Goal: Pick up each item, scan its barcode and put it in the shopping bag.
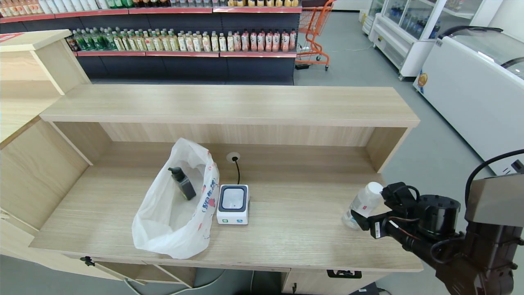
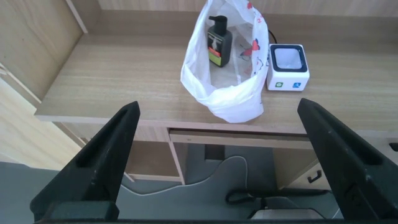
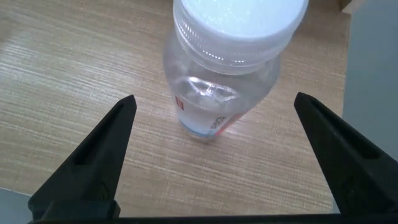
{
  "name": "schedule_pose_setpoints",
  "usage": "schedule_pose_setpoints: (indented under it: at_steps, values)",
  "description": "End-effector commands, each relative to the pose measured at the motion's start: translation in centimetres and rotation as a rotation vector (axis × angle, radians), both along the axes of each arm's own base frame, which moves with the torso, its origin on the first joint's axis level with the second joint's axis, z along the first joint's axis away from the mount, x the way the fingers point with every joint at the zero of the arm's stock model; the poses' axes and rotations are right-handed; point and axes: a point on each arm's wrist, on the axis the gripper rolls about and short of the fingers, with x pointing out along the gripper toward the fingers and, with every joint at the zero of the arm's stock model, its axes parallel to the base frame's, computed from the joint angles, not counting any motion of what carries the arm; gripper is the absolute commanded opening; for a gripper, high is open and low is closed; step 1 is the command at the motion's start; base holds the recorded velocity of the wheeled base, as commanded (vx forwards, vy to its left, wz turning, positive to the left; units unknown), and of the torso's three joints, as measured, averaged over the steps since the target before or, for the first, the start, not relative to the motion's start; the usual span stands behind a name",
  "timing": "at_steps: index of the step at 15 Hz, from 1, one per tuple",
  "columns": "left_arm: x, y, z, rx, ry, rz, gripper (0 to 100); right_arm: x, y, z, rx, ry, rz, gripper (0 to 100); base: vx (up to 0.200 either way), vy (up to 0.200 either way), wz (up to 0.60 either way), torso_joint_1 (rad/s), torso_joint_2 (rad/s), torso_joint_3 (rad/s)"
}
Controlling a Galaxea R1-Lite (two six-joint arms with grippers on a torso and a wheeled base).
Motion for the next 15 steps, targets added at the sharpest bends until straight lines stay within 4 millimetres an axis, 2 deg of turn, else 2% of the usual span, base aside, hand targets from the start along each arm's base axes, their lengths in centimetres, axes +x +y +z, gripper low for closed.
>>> schedule_pose_setpoints:
  at_steps: [1, 8, 15]
  values:
    - [0.0, 0.0, 0.0, 0.000, -0.001, -0.002, 100, 0.8, 0.2, -0.8, 0.003, 0.006, 0.004, 100, 0.000, 0.000, 0.00, 0.000, 0.00, 0.000]
    - [0.0, 0.0, 0.0, 0.000, -0.001, 0.001, 100, 3.0, 1.9, -1.8, 0.012, -0.030, 0.042, 100, 0.000, 0.000, 0.00, 0.000, 0.00, 0.000]
    - [0.0, 0.0, 0.0, 0.000, -0.001, -0.001, 100, 5.1, 2.8, -2.3, 0.015, -0.078, 0.055, 100, 0.000, 0.000, 0.00, 0.000, 0.00, 0.000]
